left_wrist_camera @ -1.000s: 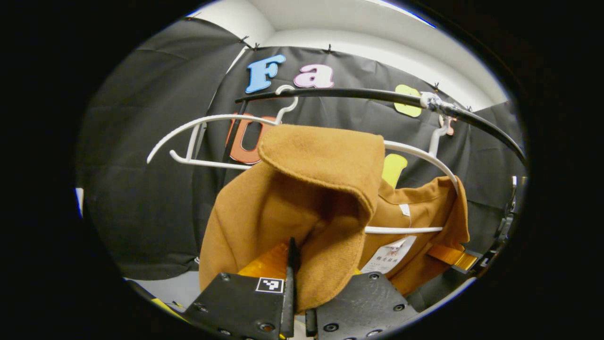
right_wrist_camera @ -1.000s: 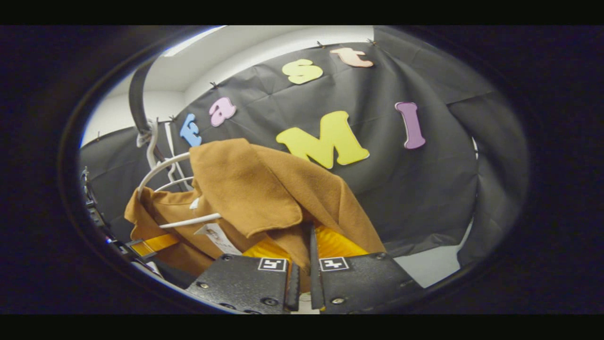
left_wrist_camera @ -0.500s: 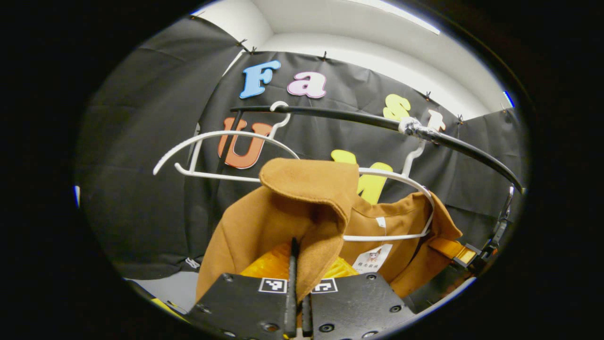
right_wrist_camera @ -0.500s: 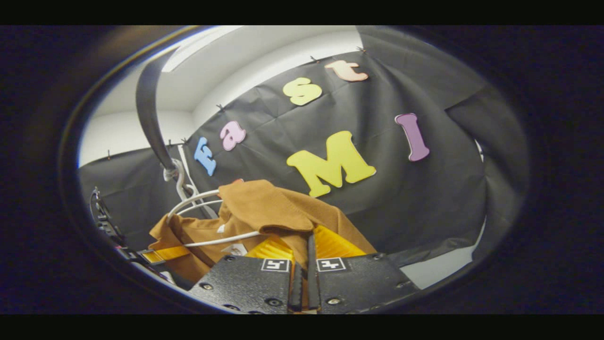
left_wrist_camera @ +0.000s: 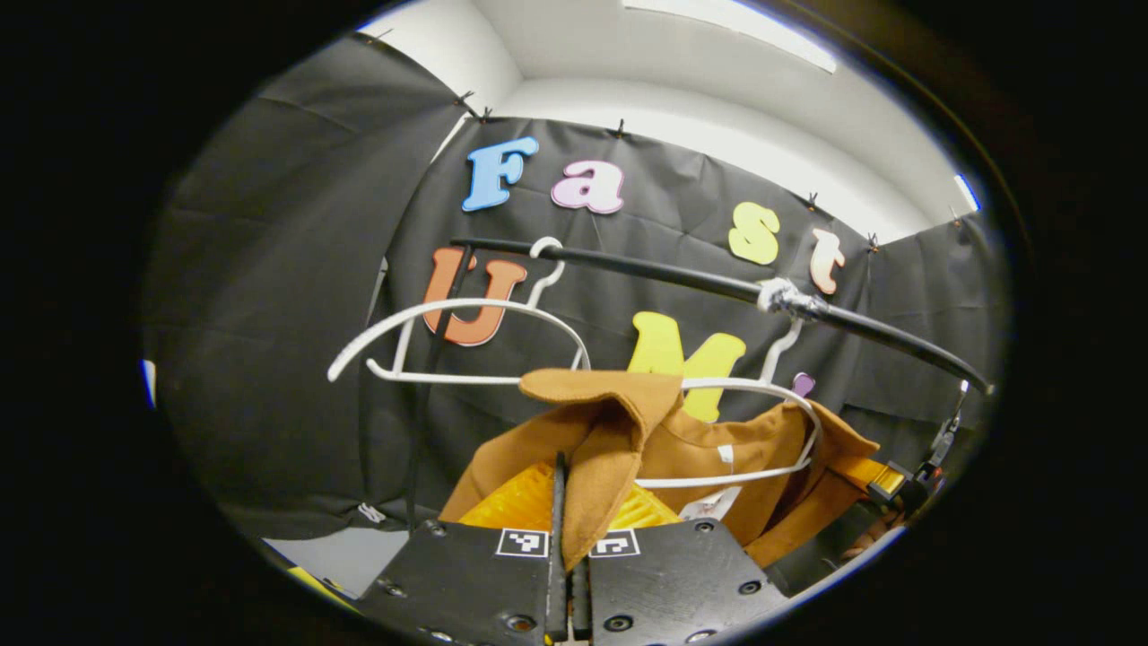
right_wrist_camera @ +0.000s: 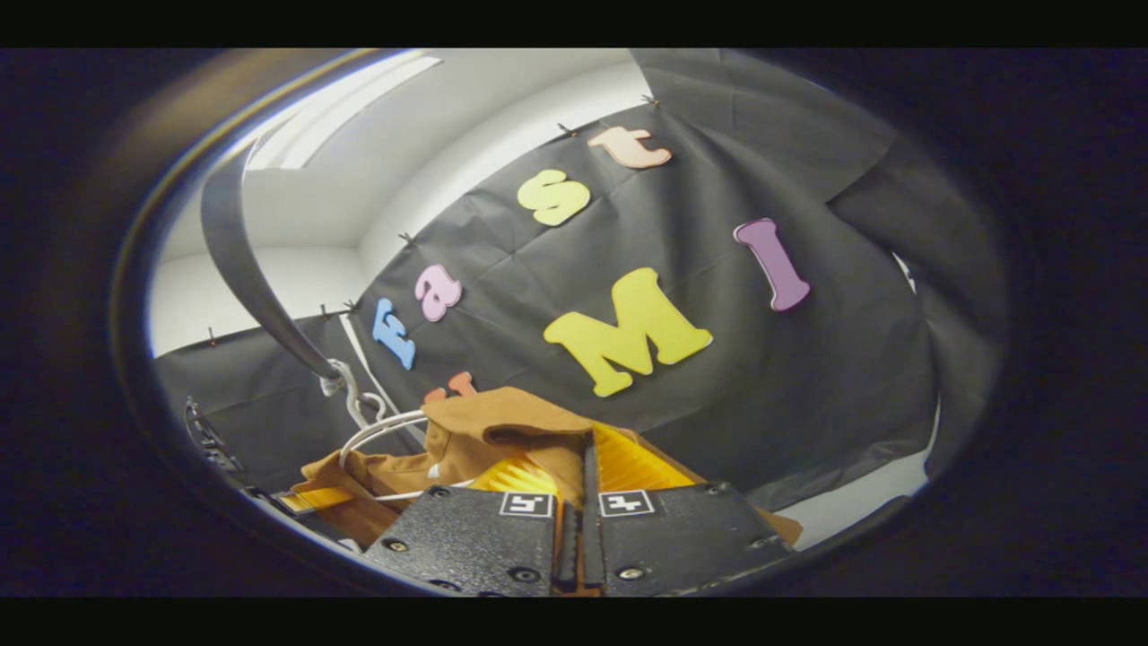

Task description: Grasp the clothes on the hanger with both hands and then place them into the laundry hamper below.

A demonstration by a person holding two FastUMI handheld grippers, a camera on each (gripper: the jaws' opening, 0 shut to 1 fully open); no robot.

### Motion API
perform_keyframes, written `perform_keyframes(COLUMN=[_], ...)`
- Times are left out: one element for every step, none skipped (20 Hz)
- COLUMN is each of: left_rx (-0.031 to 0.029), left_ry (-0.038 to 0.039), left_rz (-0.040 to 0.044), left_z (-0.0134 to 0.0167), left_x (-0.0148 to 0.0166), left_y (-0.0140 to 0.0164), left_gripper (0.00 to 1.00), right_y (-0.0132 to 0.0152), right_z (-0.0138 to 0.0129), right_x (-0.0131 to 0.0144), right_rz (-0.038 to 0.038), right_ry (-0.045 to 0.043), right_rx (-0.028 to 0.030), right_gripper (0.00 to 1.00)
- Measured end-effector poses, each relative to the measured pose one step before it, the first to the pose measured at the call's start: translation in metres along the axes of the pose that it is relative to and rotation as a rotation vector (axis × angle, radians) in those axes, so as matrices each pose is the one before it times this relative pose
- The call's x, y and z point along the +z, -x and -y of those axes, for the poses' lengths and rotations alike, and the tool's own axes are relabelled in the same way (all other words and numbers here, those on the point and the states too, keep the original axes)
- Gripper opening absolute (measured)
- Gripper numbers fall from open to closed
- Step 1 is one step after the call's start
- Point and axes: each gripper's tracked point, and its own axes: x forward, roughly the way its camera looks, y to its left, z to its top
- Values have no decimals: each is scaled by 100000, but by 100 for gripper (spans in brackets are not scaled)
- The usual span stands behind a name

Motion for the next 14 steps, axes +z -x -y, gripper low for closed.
perform_keyframes(left_rx=[303,326,168,206,-42,44,203,334,268,508,-26,392,-128,287], left_ry=[513,170,-40,-159,-87,-168,-70,-131,-508,-421,-588,-559,-353,-666], left_rz=[726,479,1299,592,730,314,618,687,337,248,-13,-184,-204,448], left_z=[-181,-213,-164,-256,-108,-41,-35,-259,-123,-183,-177,-214,-187,-310], left_x=[404,302,508,400,309,196,267,341,249,167,205,49,178,310], left_y=[81,204,91,-214,-59,-23,-68,19,-142,-336,-131,-150,-65,-86], left_gripper=[7,7,7,7,7,7,7,7,7,7,7,7,7,7], right_y=[10,-169,-119,-227,-113,-248,-156,-280,-155,-296,-159,-185,-270,-271], right_z=[-192,24,99,103,165,47,16,154,252,116,-89,28,34,85], right_x=[323,452,379,250,175,-1,45,184,233,341,111,152,104,238], right_rz=[714,780,571,-37,10,-486,39,71,362,308,134,-128,176,145], right_ry=[46,328,258,-214,-751,-1353,-1831,-1327,-374,31,-137,-422,-795,-296], right_rx=[380,253,-156,-179,47,459,332,-318,-309,16,430,157,563,-126], right_gripper=[5,5,5,5,6,5,6,5,7,6,6,7,6,6])
